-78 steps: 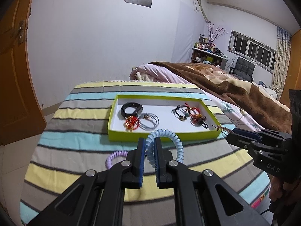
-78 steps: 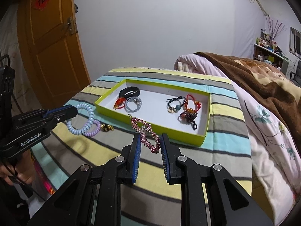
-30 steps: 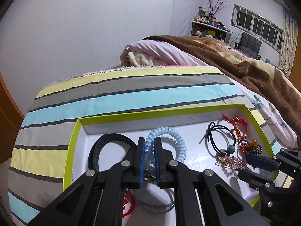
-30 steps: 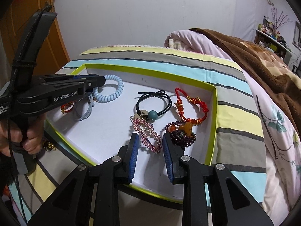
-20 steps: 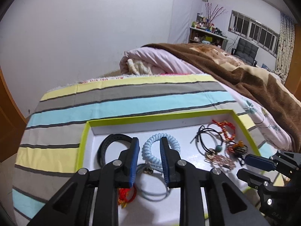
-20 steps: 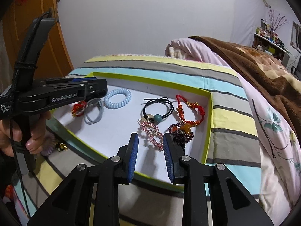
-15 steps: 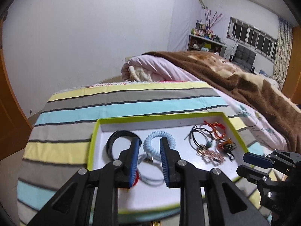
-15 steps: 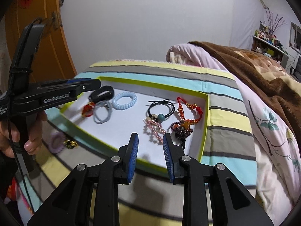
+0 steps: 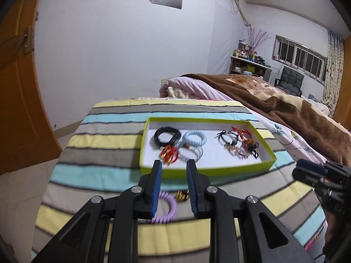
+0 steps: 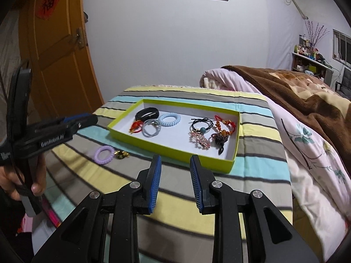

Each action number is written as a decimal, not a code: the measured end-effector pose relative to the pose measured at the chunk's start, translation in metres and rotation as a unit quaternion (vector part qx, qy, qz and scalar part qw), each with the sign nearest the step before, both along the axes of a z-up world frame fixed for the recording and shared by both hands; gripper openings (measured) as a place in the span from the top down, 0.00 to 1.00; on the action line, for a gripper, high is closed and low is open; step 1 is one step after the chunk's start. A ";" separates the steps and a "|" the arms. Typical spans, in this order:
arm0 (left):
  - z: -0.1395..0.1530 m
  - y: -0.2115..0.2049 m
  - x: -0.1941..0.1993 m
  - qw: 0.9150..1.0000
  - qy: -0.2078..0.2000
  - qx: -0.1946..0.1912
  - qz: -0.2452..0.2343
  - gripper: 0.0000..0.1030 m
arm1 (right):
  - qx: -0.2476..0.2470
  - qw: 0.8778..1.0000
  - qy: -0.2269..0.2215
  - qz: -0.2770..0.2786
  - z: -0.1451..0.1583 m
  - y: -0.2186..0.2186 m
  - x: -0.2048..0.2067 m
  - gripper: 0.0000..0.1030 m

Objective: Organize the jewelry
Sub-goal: 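Withdraw both grippers from the box toward the lavender hair tie, then grasp lavender coil hair tie with left gripper while right grasps gold charm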

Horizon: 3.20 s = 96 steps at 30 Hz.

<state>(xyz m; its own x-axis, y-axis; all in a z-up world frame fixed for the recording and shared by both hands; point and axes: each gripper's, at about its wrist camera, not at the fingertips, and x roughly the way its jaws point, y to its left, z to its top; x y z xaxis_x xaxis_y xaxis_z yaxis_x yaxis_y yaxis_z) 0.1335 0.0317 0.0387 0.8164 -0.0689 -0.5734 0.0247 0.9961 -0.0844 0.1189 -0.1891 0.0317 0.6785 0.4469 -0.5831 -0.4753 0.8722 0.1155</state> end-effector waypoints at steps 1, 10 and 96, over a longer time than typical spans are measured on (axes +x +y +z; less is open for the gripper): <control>-0.001 0.003 -0.006 1.000 0.000 -0.004 0.004 0.77 | 0.003 1.000 -0.002 0.000 0.001 -0.002 -0.004 0.73; -0.017 0.022 -0.041 0.999 0.009 -0.018 0.035 0.77 | 0.020 1.000 0.007 0.005 -0.001 -0.006 -0.021 0.73; -0.059 0.061 -0.005 0.995 0.086 -0.023 0.047 0.91 | -0.114 0.978 0.065 0.163 -0.061 0.146 0.047 0.77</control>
<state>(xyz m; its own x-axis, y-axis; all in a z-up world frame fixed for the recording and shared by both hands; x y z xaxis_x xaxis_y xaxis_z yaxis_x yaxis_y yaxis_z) 0.1288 0.0923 -0.0202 0.7106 -0.0261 -0.7031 -0.0874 0.9883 -0.1250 0.1659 -0.0427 -0.0290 0.4353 0.4757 -0.7643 -0.7267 0.6868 0.0135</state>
